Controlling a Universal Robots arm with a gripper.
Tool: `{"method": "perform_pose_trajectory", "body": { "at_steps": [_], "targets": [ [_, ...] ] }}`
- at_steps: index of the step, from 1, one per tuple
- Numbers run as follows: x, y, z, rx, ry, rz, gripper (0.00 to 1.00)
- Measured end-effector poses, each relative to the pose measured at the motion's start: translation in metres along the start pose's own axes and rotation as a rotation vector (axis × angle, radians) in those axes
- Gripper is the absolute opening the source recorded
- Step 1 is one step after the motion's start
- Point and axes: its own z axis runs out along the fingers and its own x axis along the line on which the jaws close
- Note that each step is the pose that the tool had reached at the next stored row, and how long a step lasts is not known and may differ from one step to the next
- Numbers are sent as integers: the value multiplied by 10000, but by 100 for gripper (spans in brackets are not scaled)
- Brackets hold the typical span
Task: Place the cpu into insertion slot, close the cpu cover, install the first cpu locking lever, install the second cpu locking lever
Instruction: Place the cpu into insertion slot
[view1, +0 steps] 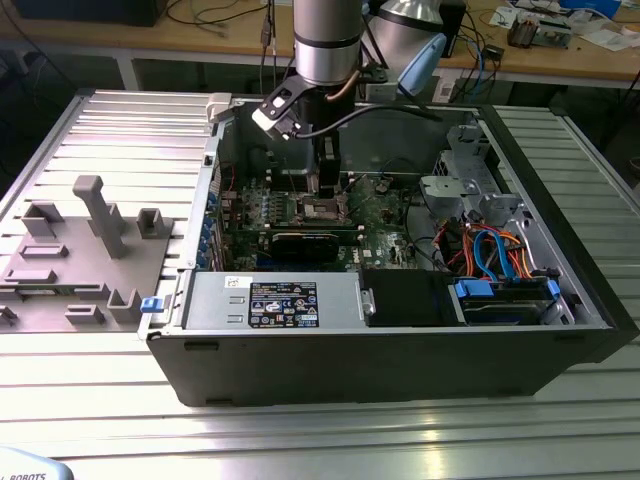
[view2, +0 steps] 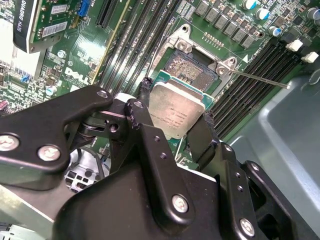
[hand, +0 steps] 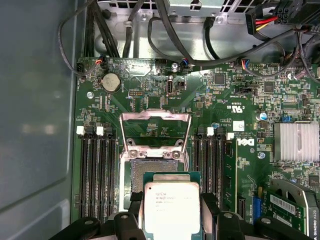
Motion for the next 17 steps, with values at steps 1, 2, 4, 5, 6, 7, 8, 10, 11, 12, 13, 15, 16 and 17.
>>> {"method": "perform_pose_trajectory", "body": {
  "at_steps": [1, 2, 4, 5, 6, 7, 8, 10, 11, 12, 13, 15, 16, 17],
  "targets": [
    [0, 0, 4, 0, 0, 0, 54],
    [0, 0, 7, 0, 0, 0, 54],
    [1, -1, 14, 0, 0, 0, 54],
    [1, -1, 15, 0, 0, 0, 54],
    [1, -1, 17, 0, 0, 0, 54],
    [1, -1, 19, 0, 0, 0, 54],
    [1, -1, 21, 0, 0, 0, 54],
    [1, -2, 26, 0, 0, 0, 54],
    [1, -2, 28, 0, 0, 0, 54],
    [1, -2, 30, 0, 0, 0, 54],
    [1, -2, 33, 0, -1, 0, 54],
    [1, -2, 38, 0, 0, 0, 54],
    [1, -2, 40, 0, 0, 0, 54],
    [2, -3, 42, 0, 0, 0, 54]
  ]
}}
